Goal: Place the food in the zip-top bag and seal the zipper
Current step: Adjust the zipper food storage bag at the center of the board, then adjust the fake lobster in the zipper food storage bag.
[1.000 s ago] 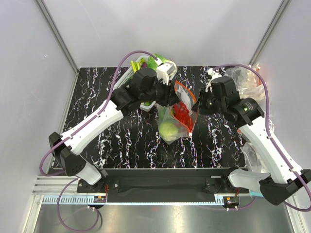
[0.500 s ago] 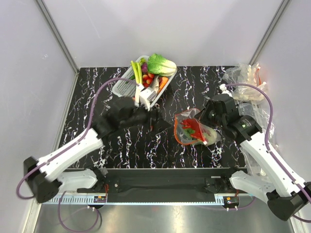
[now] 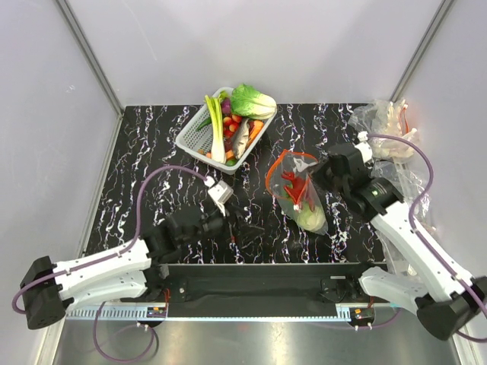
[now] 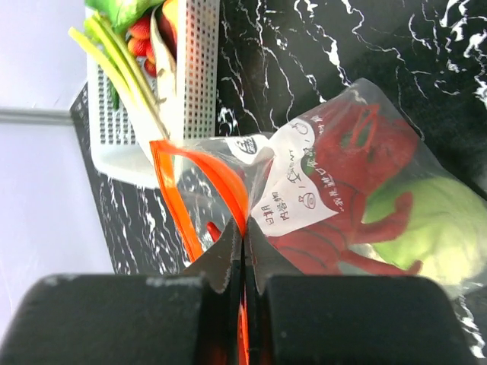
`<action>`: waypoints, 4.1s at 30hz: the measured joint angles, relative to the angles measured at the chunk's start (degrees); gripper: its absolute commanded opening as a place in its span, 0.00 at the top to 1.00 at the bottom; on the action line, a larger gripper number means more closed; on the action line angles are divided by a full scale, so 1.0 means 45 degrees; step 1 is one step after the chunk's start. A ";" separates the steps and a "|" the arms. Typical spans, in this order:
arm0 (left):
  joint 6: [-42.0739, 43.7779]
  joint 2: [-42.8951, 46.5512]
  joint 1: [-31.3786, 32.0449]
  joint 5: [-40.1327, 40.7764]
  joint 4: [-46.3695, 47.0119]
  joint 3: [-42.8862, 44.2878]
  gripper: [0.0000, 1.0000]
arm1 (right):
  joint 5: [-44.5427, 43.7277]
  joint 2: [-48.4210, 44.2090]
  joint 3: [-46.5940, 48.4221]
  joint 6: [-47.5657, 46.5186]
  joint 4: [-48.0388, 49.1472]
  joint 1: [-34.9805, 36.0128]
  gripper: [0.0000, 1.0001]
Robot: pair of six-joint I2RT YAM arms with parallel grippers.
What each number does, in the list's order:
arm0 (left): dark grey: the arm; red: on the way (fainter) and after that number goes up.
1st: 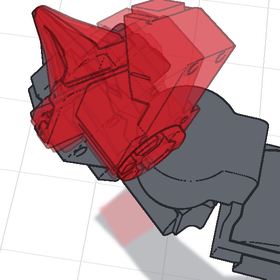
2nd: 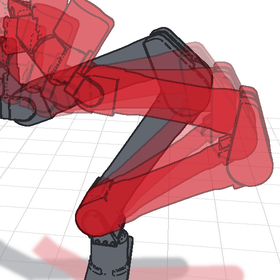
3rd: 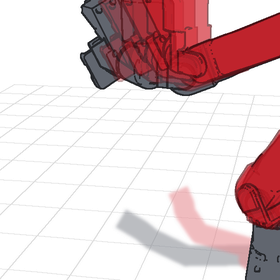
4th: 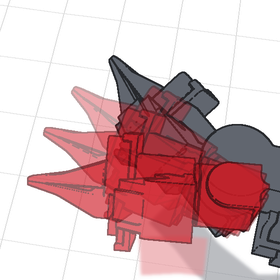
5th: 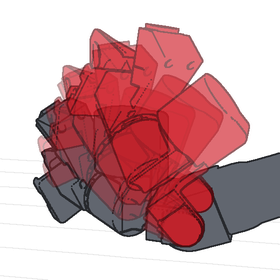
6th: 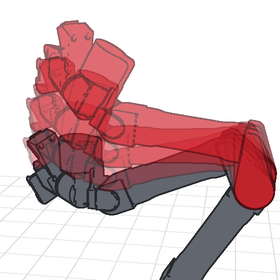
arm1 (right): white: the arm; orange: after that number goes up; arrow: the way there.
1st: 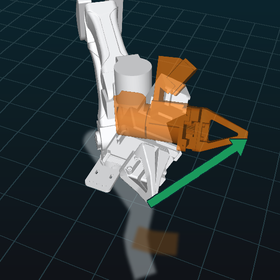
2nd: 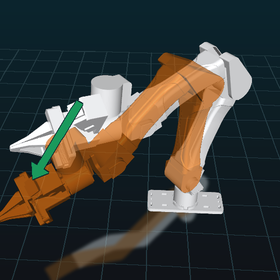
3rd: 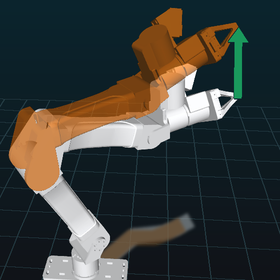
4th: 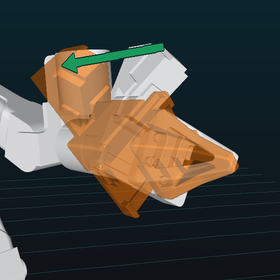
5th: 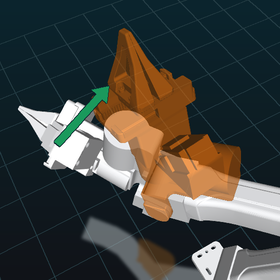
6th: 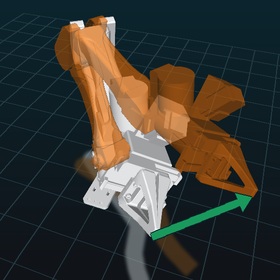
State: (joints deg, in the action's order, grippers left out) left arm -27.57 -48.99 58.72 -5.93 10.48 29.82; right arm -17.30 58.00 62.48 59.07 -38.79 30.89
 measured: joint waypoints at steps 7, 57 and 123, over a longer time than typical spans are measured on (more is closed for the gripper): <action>-0.0704 -0.1515 0.1229 0.1817 0.3113 -0.1690 0.01 | -0.1311 0.2273 0.1608 0.1030 -0.0277 0.0879 1.00; 0.3288 -0.8111 0.0588 0.3089 1.0744 0.1180 1.00 | -0.3920 0.3449 0.3313 0.0087 -0.1719 0.2021 0.99; 0.5314 0.0690 -0.0432 -0.0612 -0.3322 0.2084 1.00 | 0.8597 0.3283 0.1695 -0.9602 0.2754 0.2705 0.66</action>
State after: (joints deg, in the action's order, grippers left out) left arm -3.66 -45.89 56.77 -8.69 -4.47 39.20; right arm 21.39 72.77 70.11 15.86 -26.39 43.07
